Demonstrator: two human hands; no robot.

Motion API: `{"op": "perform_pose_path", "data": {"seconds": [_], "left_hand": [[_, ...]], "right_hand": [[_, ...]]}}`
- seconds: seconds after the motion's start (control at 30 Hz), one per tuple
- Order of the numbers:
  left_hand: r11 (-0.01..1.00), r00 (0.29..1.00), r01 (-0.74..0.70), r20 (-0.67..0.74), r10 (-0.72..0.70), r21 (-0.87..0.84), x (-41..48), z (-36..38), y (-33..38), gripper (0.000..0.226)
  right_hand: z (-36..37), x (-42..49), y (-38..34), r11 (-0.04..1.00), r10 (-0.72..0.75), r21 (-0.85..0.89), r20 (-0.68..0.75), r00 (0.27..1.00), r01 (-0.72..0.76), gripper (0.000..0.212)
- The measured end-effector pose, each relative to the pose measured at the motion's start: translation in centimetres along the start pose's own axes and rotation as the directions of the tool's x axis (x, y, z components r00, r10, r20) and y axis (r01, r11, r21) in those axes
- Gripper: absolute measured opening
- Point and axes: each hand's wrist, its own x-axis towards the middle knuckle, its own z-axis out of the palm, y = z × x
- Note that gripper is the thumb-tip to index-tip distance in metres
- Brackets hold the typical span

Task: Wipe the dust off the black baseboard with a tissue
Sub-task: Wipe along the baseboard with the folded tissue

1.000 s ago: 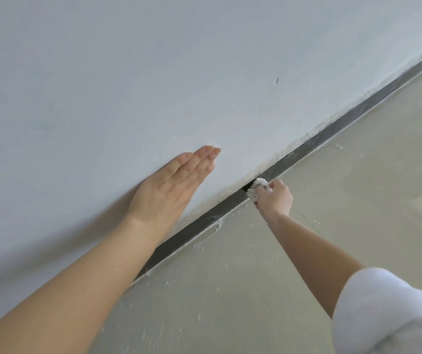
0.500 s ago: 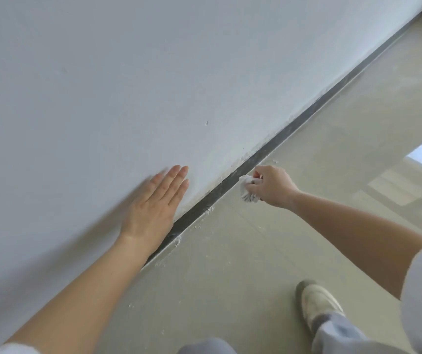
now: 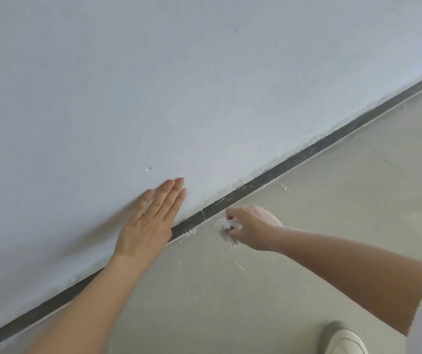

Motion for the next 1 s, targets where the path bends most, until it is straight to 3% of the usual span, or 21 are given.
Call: {"op": "perform_pose_path", "data": {"seconds": [0.23, 0.33, 0.47, 0.63, 0.73, 0.83, 0.9, 1.0], "left_hand": [[0.987, 0.998, 0.048, -0.037, -0.043, 0.156, -0.9, 3.3, 1.5, 0.077], [0.978, 0.995, 0.081, -0.07, -0.068, 0.191, -1.0, 4.0, 1.9, 0.067], [0.977, 0.988, 0.154, -0.051, -0.148, 0.148, -0.7, 3.6, 3.1, 0.073], [0.963, 0.967, 0.252, -0.063, -0.247, 0.096, -0.3, 3.8, 4.4, 0.081], [0.961, 0.968, 0.247, -0.064, -0.241, 0.127, -0.3, 4.4, 4.4, 0.078], [0.958, 0.971, 0.237, -0.062, -0.23, 0.162, -0.6, 4.8, 4.3, 0.075], [0.955, 0.97, 0.241, -0.059, -0.235, 0.17, -0.7, 4.9, 4.3, 0.08], [0.954, 0.971, 0.239, -0.05, -0.234, 0.178, -0.7, 5.1, 4.3, 0.097]], "right_hand": [[8.4, 5.9, 1.0, 0.963, -0.269, -0.005, -0.056, 0.962, 0.269, 0.018], [12.1, 7.2, 0.4, 0.949, -0.305, 0.039, -0.135, 0.943, 0.313, 0.021], [15.3, 8.5, -1.0, 0.945, -0.306, 0.052, -0.202, 0.931, 0.322, 0.031], [16.2, 9.6, -0.8, 0.974, -0.141, 0.125, -0.311, 0.94, 0.187, 0.024], [15.3, 9.9, 0.7, 0.968, -0.13, 0.158, -0.339, 0.932, 0.192, 0.022], [14.3, 10.1, 3.1, 0.945, -0.025, 0.293, -0.382, 0.924, 0.147, 0.024], [13.8, 10.1, 4.9, 0.891, 0.129, 0.447, -0.412, 0.902, 0.077, 0.026], [13.1, 9.9, 6.7, 0.711, 0.37, 0.703, -0.412, 0.833, 0.032, 0.029]]}}
